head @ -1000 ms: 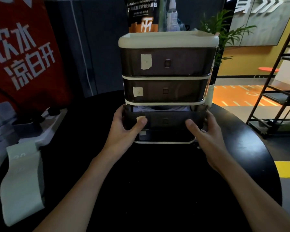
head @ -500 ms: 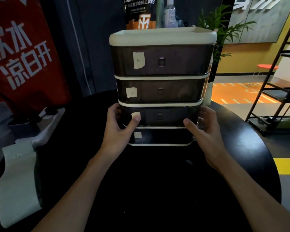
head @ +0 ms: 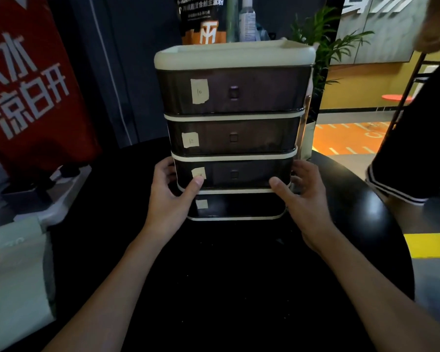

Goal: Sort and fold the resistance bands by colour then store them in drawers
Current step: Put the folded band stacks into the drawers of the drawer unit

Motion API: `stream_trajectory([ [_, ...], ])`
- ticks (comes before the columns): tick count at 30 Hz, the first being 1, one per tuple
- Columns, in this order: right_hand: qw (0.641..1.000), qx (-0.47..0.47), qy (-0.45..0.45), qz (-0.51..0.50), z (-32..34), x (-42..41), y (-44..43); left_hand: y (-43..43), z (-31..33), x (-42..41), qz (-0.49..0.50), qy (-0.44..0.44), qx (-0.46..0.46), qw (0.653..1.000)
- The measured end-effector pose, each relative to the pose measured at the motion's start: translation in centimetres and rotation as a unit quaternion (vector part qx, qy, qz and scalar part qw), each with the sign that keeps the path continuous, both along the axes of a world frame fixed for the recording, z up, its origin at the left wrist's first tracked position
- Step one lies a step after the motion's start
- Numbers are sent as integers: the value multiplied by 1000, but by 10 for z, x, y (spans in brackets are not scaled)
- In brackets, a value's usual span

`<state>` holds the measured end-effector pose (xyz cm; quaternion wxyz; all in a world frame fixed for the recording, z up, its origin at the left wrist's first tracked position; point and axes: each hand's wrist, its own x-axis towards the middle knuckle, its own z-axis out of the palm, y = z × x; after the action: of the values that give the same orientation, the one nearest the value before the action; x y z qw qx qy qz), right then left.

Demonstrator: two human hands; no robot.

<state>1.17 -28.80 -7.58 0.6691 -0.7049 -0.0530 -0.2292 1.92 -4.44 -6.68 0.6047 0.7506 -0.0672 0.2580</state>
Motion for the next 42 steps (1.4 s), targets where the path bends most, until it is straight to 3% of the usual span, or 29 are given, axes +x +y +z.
stream_trajectory([
  [15,996,-39,71,-23,16,-12,0,10,9,-13,-37,56,14,998],
  [20,993,-74,19,-94,17,-35,13,18,31,-39,-35,34,75,996],
  [26,986,-160,-4,40,18,-79,93,76,67,-88,-48,-23,149,987],
  [30,953,-253,-20,166,18,-117,156,143,72,-112,-32,5,245,969],
  [35,898,-358,-44,253,2,-142,226,223,56,-122,13,65,300,952],
  [42,840,-466,-71,270,-3,-139,273,261,35,-122,8,126,327,936],
])
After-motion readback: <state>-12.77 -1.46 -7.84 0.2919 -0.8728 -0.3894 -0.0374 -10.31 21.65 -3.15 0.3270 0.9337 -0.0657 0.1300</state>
